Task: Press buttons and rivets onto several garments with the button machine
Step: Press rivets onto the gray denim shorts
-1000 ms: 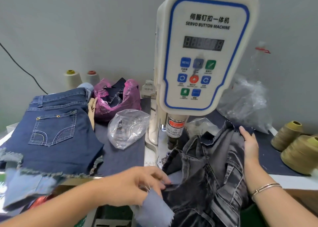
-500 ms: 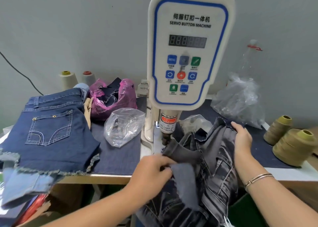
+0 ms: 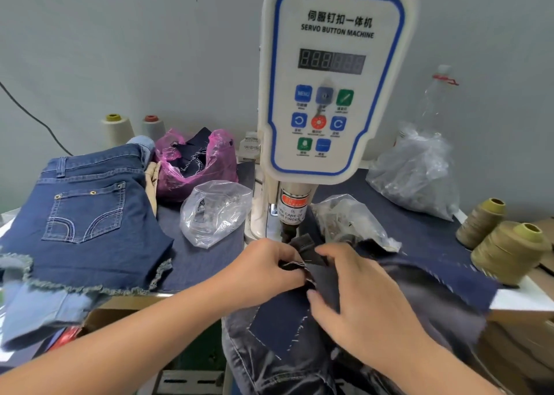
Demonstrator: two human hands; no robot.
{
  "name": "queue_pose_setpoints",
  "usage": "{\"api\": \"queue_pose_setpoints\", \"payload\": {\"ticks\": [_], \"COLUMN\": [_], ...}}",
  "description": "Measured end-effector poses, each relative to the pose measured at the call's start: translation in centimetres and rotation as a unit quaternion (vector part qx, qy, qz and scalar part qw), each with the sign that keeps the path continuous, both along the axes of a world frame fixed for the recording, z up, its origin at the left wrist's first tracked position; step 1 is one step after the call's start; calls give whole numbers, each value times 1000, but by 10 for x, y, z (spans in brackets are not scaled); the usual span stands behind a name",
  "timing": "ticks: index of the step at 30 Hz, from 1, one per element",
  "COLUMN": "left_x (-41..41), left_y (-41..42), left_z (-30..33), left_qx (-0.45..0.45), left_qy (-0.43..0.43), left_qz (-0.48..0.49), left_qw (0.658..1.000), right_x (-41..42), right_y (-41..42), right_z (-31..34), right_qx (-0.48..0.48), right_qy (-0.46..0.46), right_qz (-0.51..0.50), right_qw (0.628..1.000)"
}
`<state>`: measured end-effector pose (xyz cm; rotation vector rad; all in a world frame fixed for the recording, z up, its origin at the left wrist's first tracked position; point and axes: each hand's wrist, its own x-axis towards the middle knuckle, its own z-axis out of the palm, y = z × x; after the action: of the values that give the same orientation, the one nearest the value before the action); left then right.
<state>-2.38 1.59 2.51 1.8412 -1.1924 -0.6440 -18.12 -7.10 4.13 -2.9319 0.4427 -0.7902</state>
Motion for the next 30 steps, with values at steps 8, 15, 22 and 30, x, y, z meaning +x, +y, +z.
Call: {"api": "queue_pose_setpoints", "payload": {"ticks": [8, 15, 22, 30], "left_x": [4, 17, 40, 54], "left_y": [5, 4, 18, 62], "left_z": [6, 22, 4, -25], "left_qx": [75, 102, 80, 140], "left_qy": [53, 111, 200, 160], "left_qz": [-137, -218, -196, -140], "left_qw": [986, 964, 957, 967], "right_x": [15, 33, 46, 39], "right_y": [-60, -76, -72, -91], "right_z": [8, -6, -1, 1], "right_qx": [495, 524, 493, 651], "right_qy": [121, 189, 87, -57], "right_qz": [164, 187, 201, 183], "right_qw": [845, 809, 842, 734]}}
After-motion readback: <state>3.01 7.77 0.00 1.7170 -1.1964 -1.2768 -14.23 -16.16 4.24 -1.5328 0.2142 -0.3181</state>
